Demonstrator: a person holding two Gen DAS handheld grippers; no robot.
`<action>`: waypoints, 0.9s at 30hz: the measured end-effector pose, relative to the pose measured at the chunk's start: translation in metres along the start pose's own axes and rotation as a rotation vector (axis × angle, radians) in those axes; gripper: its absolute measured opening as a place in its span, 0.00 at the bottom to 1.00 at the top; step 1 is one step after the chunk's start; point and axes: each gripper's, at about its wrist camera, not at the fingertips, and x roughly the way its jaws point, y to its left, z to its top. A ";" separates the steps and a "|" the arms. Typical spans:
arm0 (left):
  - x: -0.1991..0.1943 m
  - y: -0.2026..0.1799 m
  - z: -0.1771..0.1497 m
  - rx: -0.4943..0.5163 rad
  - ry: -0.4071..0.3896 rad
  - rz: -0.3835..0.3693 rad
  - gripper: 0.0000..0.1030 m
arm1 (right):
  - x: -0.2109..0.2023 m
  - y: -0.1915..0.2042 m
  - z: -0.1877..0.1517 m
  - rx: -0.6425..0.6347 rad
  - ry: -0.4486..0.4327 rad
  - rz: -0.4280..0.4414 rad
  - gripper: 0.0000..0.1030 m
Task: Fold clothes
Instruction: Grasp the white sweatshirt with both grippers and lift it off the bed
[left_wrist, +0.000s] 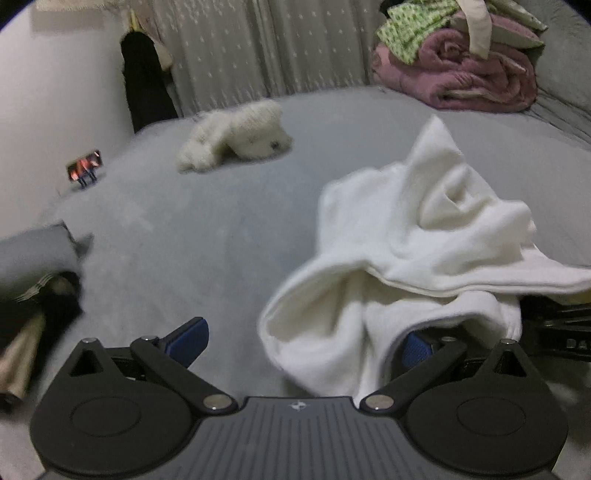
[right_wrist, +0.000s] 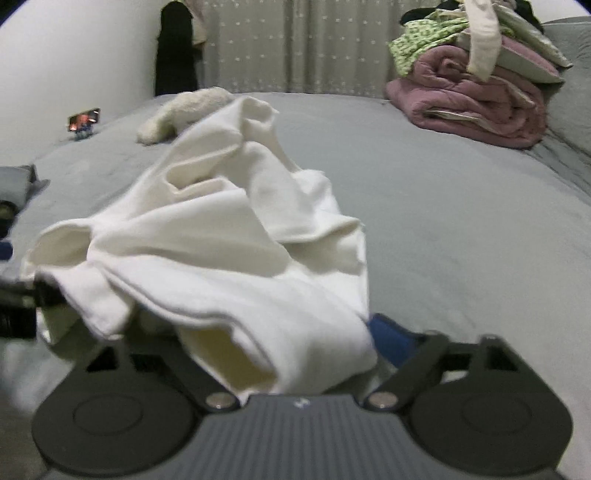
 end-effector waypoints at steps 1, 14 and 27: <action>-0.002 0.005 0.001 -0.003 -0.001 0.001 1.00 | -0.003 0.000 0.001 0.000 -0.004 0.022 0.59; -0.013 0.016 0.010 0.052 0.006 -0.078 1.00 | -0.047 -0.001 0.014 -0.075 -0.164 0.116 0.16; -0.038 -0.003 0.013 0.198 -0.105 -0.163 1.00 | -0.087 -0.011 0.029 0.005 -0.308 0.290 0.16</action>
